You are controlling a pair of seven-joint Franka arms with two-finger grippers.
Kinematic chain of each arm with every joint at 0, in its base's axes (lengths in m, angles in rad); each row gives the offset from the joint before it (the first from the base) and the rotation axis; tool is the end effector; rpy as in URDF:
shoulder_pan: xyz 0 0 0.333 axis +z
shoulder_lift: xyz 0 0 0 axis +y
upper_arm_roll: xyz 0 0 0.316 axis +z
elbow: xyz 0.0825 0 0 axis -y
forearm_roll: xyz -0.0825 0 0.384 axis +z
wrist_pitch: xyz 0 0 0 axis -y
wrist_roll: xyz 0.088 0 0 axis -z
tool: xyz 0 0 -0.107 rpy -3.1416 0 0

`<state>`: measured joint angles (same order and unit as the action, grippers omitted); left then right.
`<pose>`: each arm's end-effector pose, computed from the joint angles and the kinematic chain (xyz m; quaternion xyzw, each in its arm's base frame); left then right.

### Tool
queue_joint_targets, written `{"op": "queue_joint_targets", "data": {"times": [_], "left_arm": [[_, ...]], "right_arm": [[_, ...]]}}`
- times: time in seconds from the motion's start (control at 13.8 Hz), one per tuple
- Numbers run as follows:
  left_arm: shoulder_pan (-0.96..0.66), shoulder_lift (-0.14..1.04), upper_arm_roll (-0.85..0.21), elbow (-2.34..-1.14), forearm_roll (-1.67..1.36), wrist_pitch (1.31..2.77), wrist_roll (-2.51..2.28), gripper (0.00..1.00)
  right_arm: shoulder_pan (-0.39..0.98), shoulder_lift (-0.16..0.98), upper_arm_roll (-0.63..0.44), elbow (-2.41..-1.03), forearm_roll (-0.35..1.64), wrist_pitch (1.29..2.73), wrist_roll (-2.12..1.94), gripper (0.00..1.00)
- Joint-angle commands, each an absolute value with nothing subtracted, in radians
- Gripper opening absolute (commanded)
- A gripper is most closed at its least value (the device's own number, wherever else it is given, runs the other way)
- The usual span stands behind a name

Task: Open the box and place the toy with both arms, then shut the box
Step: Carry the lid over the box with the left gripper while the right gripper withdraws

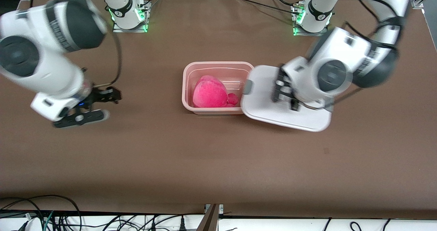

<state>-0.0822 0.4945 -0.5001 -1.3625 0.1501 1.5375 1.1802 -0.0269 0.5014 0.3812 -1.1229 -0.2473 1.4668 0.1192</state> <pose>0.5902 -0.2969 0.4427 0.6325 -0.7624 -0.1116 0.0788 0.6637 0.1458 0.5289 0.9928 0.0962 -0.0544 0.0465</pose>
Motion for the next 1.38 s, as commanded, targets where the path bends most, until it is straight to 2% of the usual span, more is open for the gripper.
{"op": "queue_joint_targets", "data": {"times": [0.0, 0.29, 0.51, 0.8, 1.31], "left_arm": [[-0.202, 0.541, -0.503, -1.309, 0.114, 1.552, 1.045, 0.0], [-0.29, 0.58, -0.502, -1.289, 0.036, 1.69, 0.899, 0.0], [-0.302, 0.639, -0.503, -1.29, 0.029, 1.739, 0.87, 0.0], [-0.348, 0.658, -0.5, -1.301, 0.048, 1.821, 0.867, 0.0], [-0.365, 0.663, -0.494, -1.331, 0.054, 1.821, 0.833, 0.0]], "right_arm": [[-0.092, 0.512, 0.402, -1.109, -0.222, 1.462, 0.129, 1.0], [-0.129, 0.52, 0.394, -1.109, -0.222, 1.463, 0.127, 1.0], [-0.164, 0.525, 0.394, -1.111, -0.19, 1.462, 0.129, 1.0], [-0.198, 0.529, 0.393, -1.111, -0.153, 1.453, 0.127, 1.0], [-0.202, 0.52, 0.374, -1.111, -0.163, 1.434, 0.135, 1.0]]}}
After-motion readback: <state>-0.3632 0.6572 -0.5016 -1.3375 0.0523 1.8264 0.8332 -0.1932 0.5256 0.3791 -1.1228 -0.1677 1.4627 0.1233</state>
